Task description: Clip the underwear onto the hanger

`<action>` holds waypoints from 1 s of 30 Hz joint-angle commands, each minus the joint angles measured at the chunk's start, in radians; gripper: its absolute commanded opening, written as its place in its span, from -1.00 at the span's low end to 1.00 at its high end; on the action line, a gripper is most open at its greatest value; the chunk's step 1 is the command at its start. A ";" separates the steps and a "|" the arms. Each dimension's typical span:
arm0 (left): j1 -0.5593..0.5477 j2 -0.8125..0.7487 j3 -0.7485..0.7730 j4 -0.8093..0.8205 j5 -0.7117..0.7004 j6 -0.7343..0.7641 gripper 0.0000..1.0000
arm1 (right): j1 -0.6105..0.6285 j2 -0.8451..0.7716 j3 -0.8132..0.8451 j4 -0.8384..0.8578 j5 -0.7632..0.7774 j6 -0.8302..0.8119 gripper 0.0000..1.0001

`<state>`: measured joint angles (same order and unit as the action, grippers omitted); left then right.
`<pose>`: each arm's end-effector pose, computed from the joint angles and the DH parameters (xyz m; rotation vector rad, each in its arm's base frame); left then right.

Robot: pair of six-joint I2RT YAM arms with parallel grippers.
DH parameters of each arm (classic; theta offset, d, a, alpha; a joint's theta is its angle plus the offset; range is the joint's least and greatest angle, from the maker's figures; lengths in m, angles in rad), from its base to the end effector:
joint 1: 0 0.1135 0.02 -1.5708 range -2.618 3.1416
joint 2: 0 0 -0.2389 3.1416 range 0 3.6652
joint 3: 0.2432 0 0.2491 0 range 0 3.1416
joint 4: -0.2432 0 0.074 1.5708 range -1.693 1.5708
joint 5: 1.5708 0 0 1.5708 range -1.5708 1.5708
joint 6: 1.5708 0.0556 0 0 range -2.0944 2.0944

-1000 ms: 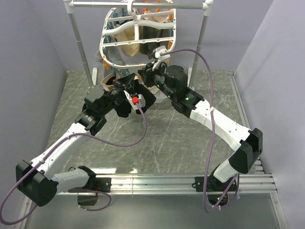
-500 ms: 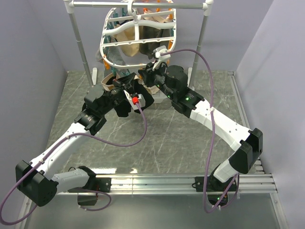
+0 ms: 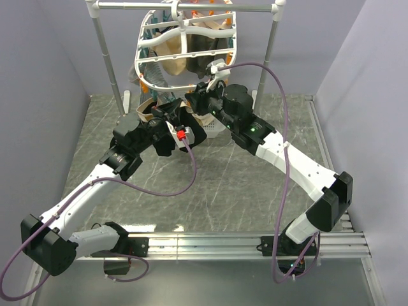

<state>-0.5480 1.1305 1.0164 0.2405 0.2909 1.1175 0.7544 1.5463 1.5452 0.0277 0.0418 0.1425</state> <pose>0.2405 -0.1655 0.3777 1.2222 0.7890 0.2559 0.2825 0.2623 0.4155 -0.4445 1.5201 0.6752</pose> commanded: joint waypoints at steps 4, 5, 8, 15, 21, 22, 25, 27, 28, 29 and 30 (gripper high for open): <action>0.010 0.002 0.051 0.016 0.019 -0.004 -0.99 | -0.026 -0.003 0.058 -0.020 -0.026 0.043 -0.34; 0.011 0.000 0.053 0.016 0.019 -0.005 -0.99 | -0.027 -0.003 0.059 -0.020 -0.028 0.048 -0.32; 0.013 0.003 0.056 0.016 0.019 -0.007 -0.99 | -0.029 -0.003 0.064 -0.040 -0.037 0.058 -0.30; 0.025 0.008 0.060 0.017 0.030 -0.019 -0.99 | -0.035 -0.002 0.075 -0.046 -0.063 0.072 -0.15; 0.034 0.020 0.063 0.016 0.028 -0.022 -0.99 | -0.040 -0.006 0.076 -0.048 -0.072 0.081 -0.07; 0.036 0.020 0.063 0.016 0.028 -0.024 -0.99 | -0.040 -0.008 0.076 -0.048 -0.075 0.083 -0.04; 0.037 0.023 0.060 0.017 0.031 -0.024 -0.99 | -0.043 -0.011 0.076 -0.046 -0.074 0.085 0.00; 0.039 0.023 0.060 0.020 0.030 -0.027 -0.99 | -0.044 -0.011 0.078 -0.048 -0.076 0.086 0.02; 0.040 0.026 0.060 0.022 0.030 -0.030 -0.99 | -0.044 -0.011 0.076 -0.048 -0.076 0.091 0.05; 0.040 0.025 0.060 0.020 0.030 -0.030 -0.99 | -0.046 -0.011 0.076 -0.048 -0.079 0.092 0.06; 0.040 0.025 0.062 0.023 0.031 -0.030 -0.99 | -0.046 -0.012 0.078 -0.048 -0.080 0.094 0.07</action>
<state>-0.5137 1.1584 1.0328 0.2306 0.2989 1.1088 0.7208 1.5463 1.5711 -0.0235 -0.0345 0.2234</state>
